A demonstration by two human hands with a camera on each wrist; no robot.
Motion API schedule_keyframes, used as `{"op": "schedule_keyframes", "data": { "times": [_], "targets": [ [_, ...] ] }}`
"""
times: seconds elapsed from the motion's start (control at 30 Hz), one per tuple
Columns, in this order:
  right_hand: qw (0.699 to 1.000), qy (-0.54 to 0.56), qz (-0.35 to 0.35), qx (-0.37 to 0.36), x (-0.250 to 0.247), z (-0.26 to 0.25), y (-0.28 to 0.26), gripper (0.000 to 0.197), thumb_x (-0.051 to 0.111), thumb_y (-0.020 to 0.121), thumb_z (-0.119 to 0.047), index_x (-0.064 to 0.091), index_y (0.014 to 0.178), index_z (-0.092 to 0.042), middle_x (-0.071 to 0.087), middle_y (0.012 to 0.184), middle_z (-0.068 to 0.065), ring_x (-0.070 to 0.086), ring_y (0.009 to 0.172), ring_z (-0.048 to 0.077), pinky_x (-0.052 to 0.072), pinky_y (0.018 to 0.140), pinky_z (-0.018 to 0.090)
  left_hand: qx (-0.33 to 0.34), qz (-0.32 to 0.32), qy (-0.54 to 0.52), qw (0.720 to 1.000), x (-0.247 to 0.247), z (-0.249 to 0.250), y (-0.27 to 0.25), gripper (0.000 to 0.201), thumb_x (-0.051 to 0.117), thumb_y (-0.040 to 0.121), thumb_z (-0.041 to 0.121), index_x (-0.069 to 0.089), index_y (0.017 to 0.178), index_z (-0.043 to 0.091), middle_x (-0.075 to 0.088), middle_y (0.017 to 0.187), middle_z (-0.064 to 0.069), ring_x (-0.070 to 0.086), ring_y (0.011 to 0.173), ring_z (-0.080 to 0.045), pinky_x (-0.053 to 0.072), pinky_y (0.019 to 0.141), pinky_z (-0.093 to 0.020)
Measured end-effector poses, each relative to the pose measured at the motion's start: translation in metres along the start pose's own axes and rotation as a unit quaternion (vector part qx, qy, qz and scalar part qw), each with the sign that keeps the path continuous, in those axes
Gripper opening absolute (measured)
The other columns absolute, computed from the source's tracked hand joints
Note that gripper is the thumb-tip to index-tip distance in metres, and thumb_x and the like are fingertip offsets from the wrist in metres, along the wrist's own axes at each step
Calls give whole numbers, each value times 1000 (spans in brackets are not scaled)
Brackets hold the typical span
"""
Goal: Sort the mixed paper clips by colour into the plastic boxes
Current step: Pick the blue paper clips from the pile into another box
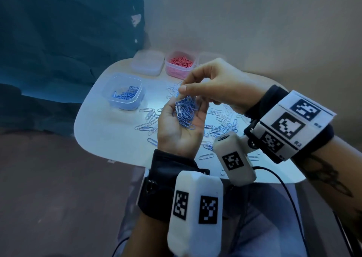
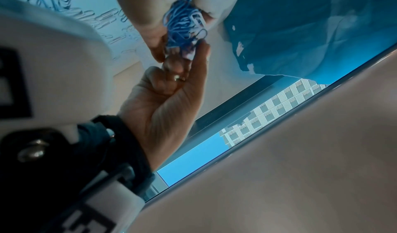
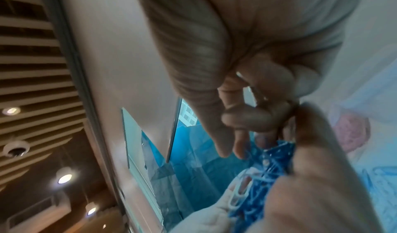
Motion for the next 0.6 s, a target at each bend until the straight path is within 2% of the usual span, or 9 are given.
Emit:
{"op": "schedule_keyframes", "data": {
  "times": [0.07, 0.1, 0.13, 0.2, 0.23, 0.33, 0.43, 0.53, 0.6],
  "targets": [
    [997, -66, -4, -32, 0, -7, 1, 8, 67, 81, -7, 68, 88, -5, 58, 72, 7, 50, 52, 4, 44, 56, 17, -3, -5, 6, 1000, 1, 1, -2, 37, 32, 96, 20, 60, 98, -4, 65, 96, -18, 62, 88, -26, 50, 83, -39],
    [991, -129, -23, -43, 4, -8, 2, 12, 69, 79, -10, 70, 91, -8, 59, 76, 8, 50, 60, 7, 45, 63, 23, -5, -3, 8, 1000, 1, 1, -3, 37, 32, 96, 19, 61, 95, -4, 66, 93, -18, 64, 86, -26, 50, 83, -39],
    [979, -191, -40, -50, 7, -9, 2, 16, 70, 77, -13, 70, 94, -12, 60, 81, 6, 48, 62, 7, 45, 65, 22, -8, 4, 10, 1000, 0, 1, -3, 37, 32, 97, 19, 61, 92, -3, 66, 90, -17, 64, 84, -25, 51, 82, -37],
    [962, -263, -58, -55, 12, -10, 2, 21, 72, 76, -18, 68, 96, -15, 59, 84, -1, 46, 61, 2, 37, 57, 10, -15, 22, 15, 1000, -3, 1, -2, 35, 33, 98, 19, 60, 91, -1, 66, 88, -13, 64, 82, -21, 52, 79, -30],
    [958, -275, -64, -57, 14, -9, 2, 22, 73, 76, -19, 67, 96, -15, 59, 83, -3, 45, 62, 2, 34, 54, 8, -19, 28, 14, 999, -3, 0, -2, 34, 33, 99, 19, 59, 92, -1, 65, 88, -12, 63, 81, -19, 53, 75, -27],
    [950, -295, -77, -60, 19, -7, 3, 17, 73, 76, -21, 64, 89, -13, 55, 73, -7, 45, 62, 3, 33, 56, 10, -30, 46, 13, 998, -7, -2, -2, 36, 34, 100, 19, 59, 90, -5, 65, 80, -14, 64, 71, -20, 56, 63, -25],
    [963, -252, -89, -36, 15, -3, 3, 13, 71, 78, -18, 58, 80, -15, 51, 66, -10, 45, 56, 1, 35, 54, 11, -37, 33, 5, 999, -7, -3, -3, 42, 31, 101, 20, 59, 91, -9, 67, 79, -19, 66, 69, -24, 57, 63, -32],
    [987, -127, -93, -10, 9, -3, 0, 15, 69, 80, -8, 57, 73, -14, 51, 60, -5, 46, 46, -1, 36, 46, 7, -42, 9, -7, 999, -3, -2, -4, 40, 29, 99, 15, 59, 98, -12, 65, 91, -23, 62, 88, -27, 54, 74, -39],
    [995, -63, -74, 1, 4, -2, -2, 18, 67, 79, -1, 56, 69, -12, 48, 56, -3, 42, 37, -2, 29, 38, 5, -47, -5, -25, 999, 0, -2, -5, 39, 31, 97, 14, 58, 100, -14, 63, 95, -25, 58, 94, -30, 52, 80, -43]
  ]
}}
Point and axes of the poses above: each hand's wrist, its own y-axis towards the middle knuckle, its own x-axis out of the palm, z = x × y, the point moved 5 cm from there along y, towards the middle knuckle
